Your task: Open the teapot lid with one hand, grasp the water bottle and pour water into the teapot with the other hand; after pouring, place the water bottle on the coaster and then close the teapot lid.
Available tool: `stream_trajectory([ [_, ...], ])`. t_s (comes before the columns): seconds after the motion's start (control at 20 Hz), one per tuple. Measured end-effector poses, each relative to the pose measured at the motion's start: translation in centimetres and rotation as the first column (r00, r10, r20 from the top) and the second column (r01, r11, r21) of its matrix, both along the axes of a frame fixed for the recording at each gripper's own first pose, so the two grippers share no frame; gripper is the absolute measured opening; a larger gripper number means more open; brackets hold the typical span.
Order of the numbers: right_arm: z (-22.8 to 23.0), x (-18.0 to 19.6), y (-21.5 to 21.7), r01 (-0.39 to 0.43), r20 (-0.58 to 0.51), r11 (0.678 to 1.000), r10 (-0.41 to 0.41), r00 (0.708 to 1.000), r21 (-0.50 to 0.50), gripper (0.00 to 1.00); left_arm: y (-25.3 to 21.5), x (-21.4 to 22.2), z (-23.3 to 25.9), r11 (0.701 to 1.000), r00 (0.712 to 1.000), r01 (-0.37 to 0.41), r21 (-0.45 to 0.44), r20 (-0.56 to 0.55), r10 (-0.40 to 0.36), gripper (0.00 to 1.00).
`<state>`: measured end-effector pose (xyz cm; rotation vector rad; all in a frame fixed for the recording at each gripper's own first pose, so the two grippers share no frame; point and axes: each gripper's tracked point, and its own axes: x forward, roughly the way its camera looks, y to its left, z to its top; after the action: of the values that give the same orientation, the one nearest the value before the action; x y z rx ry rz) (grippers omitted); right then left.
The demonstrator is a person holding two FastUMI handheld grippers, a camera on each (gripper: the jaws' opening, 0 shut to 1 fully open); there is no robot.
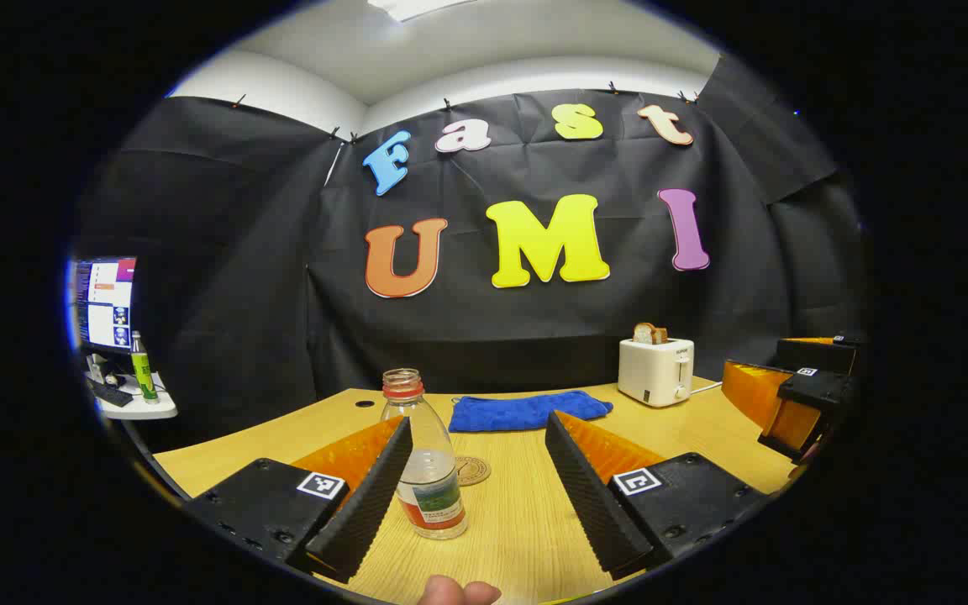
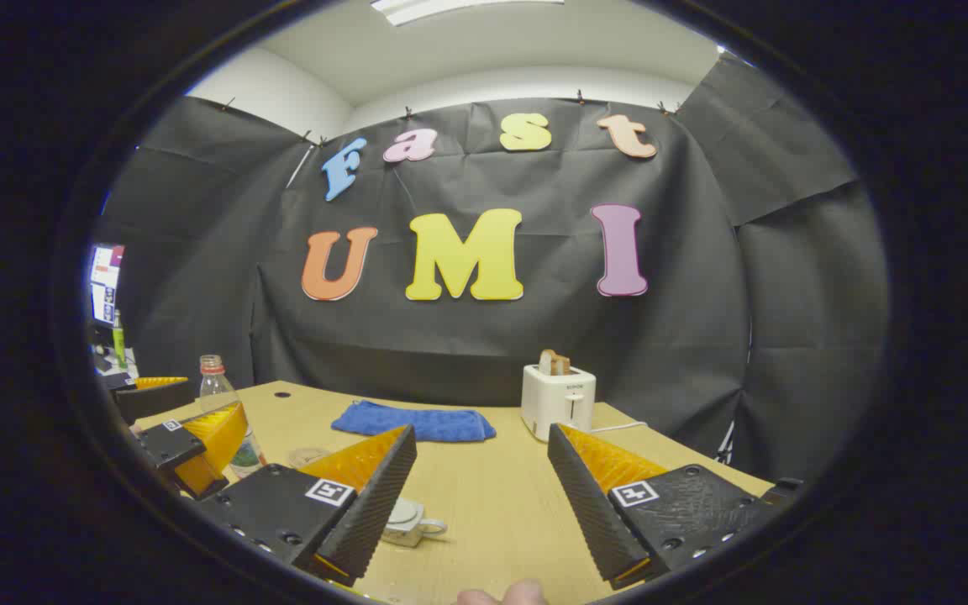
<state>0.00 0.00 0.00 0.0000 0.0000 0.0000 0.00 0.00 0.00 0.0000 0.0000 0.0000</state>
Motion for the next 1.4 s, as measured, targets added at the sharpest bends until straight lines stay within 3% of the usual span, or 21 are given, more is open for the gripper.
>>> stream_trajectory([
  [1.05,-0.3,-0.2,0.8,-0.01,-0.01,1.0,0.01,1.0,-0.008,0.95,-0.6,-0.4,0.4,1.0,1.0,0.02,0.008,-0.009,-0.02,0.99],
  [1.4,-2.6,0.6,3.7,-0.069,-0.043,0.998,0.068,0.997,-0.013,0.97,0.5,-0.8,1.0,1.0,1.0,0.005,0.003,-0.013,-0.005,0.99],
])
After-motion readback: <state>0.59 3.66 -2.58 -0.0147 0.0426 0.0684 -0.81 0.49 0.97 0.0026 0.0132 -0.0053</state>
